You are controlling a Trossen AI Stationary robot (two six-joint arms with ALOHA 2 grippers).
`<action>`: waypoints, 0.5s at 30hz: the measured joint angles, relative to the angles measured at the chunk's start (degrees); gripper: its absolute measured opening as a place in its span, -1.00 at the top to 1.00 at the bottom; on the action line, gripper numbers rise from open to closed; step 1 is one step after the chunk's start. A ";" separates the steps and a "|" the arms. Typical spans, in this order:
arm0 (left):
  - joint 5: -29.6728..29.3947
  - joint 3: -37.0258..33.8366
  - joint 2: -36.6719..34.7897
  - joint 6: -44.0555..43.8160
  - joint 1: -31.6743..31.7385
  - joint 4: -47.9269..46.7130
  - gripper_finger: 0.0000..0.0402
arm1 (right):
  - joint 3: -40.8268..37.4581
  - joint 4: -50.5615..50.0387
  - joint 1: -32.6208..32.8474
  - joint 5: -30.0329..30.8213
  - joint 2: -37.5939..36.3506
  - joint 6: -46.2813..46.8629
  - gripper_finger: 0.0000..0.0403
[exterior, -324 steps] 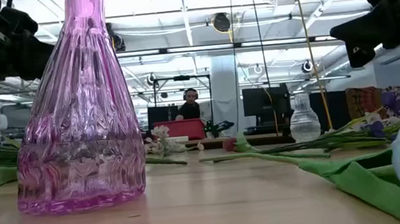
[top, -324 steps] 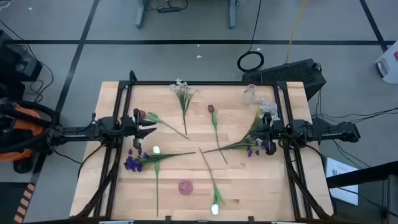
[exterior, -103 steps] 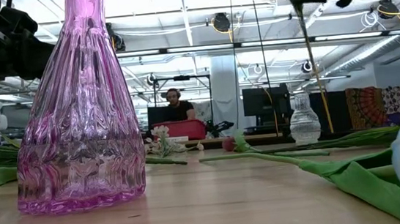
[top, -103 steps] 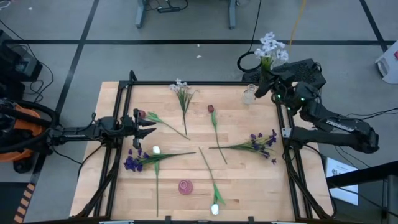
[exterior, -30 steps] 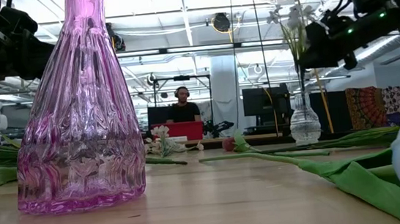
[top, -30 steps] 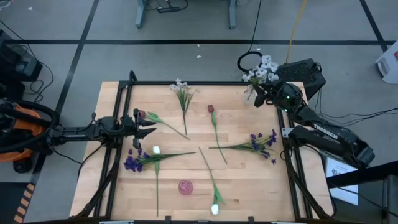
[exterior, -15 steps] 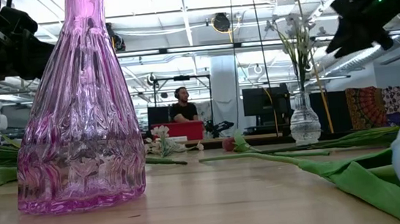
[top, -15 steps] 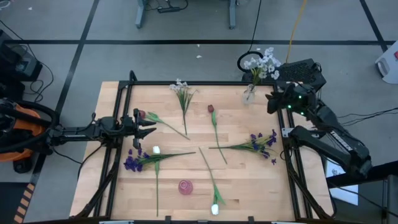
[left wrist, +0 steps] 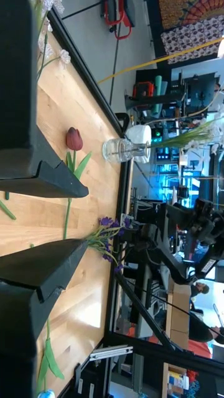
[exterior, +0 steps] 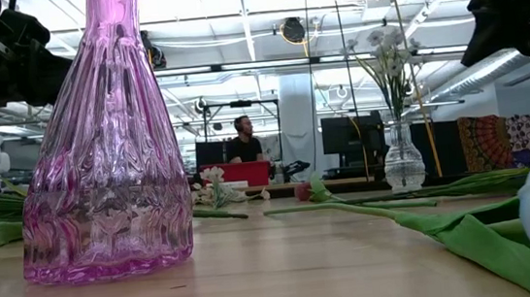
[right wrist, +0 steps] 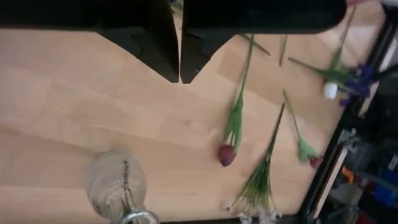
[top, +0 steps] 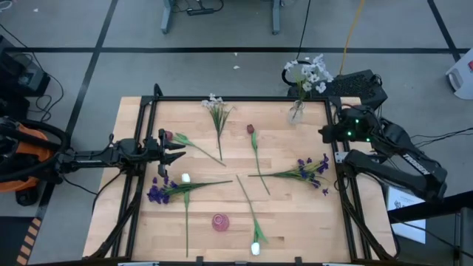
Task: Sort flowers into vase by color
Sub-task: Put the pink flower into the pink vase
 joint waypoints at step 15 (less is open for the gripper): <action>0.00 -0.02 0.02 0.00 0.00 0.02 0.39 | 0.00 14.23 22.96 9.76 21.75 16.69 1.00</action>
